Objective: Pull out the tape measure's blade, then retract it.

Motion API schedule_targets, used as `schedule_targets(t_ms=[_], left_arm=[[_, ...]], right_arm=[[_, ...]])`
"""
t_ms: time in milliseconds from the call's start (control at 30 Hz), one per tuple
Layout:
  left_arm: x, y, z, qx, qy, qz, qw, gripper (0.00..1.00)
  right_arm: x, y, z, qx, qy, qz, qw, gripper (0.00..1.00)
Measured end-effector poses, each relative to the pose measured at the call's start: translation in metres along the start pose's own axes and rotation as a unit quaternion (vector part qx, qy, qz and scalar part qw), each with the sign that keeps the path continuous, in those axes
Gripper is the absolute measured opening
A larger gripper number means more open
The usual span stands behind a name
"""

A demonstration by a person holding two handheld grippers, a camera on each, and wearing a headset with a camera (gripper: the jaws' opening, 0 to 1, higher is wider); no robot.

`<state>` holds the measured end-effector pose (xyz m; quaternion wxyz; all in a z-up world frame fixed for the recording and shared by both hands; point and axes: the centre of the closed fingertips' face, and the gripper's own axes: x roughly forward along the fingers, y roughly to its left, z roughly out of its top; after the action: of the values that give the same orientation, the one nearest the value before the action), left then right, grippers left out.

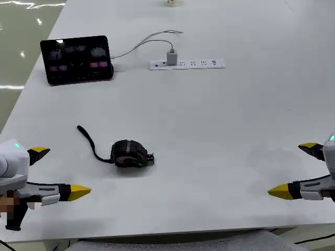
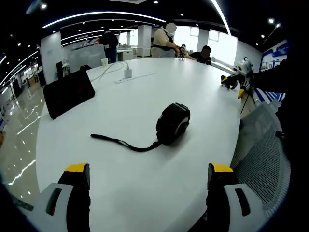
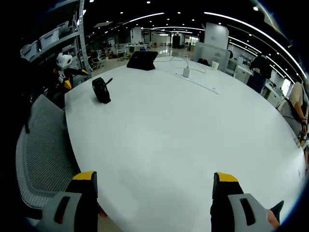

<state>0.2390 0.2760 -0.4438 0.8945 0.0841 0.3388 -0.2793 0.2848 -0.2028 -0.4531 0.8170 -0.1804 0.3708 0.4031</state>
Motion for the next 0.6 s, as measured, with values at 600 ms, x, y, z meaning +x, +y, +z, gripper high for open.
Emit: schedule_targets(t_ms=[600], left_arm=[[-0.0013, 0.0005, 0.002, -0.003, 0.0, -0.008, 1.0, 0.99]], right_arm=[[0.0038, 0.0036, 0.0086, -0.015, -0.011, 0.002, 0.9998, 0.99]])
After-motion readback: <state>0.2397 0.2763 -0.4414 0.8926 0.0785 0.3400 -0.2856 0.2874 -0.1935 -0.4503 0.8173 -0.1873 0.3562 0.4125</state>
